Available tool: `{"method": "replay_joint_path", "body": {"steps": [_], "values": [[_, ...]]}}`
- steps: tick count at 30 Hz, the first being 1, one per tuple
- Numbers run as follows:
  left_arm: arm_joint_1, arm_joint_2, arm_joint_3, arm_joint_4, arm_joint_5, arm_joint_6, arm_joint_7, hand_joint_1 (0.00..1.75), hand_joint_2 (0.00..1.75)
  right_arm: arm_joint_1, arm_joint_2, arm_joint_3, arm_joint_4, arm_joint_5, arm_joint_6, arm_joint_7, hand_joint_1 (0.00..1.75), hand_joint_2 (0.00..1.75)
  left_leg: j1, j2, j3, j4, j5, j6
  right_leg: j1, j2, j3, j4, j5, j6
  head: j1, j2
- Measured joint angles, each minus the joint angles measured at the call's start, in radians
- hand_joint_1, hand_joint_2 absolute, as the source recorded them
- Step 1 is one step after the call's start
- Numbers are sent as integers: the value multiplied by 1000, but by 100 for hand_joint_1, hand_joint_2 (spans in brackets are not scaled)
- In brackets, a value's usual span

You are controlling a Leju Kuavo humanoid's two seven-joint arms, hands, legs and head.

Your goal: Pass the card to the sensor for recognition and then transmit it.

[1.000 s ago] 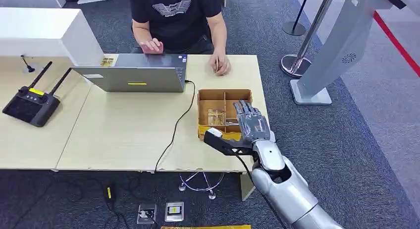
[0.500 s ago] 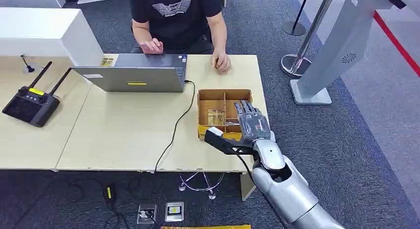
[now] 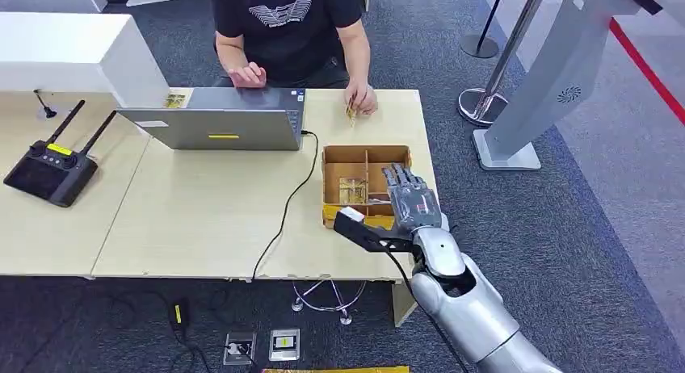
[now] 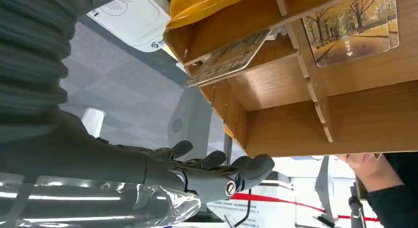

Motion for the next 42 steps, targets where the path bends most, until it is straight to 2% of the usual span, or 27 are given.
{"method": "replay_joint_path", "body": {"steps": [8,15,34,35,36,37,42], "values": [[0,1,0,0,0,0,-16,0,0,-7,26,0,40,23,-38,-40,0,175,0,0,0,0,0,0,0,0,0,0,0,0,0,0],[-1,10,-2,0,-2,-1,-16,0,0,-18,40,0,73,22,-54,-41,0,175,0,0,0,0,0,0,0,0,0,0,0,0,0,0],[0,22,-4,0,-16,-7,-25,0,0,-35,29,-5,124,1,-101,-35,0,175,0,0,0,0,0,0,0,0,0,0,0,0,0,0],[0,23,-4,0,-17,-7,-26,0,0,-35,29,-6,125,-1,-101,-37,12,175,0,0,0,0,0,0,0,0,0,0,0,0,0,0],[0,24,-4,0,-18,-7,-26,0,0,-36,28,-6,127,-2,-102,-39,150,175,0,0,0,0,0,0,0,0,0,0,0,0,0,0],[-1,24,-4,0,-18,-7,-26,0,0,-37,27,-6,129,-2,-103,-40,162,175,0,0,0,0,0,0,0,0,0,0,0,0,0,0],[0,25,-4,0,-21,-7,-26,0,0,-40,25,-6,136,-3,-102,-41,168,175,0,0,0,0,0,0,0,0,0,0,0,0,0,0]]}}
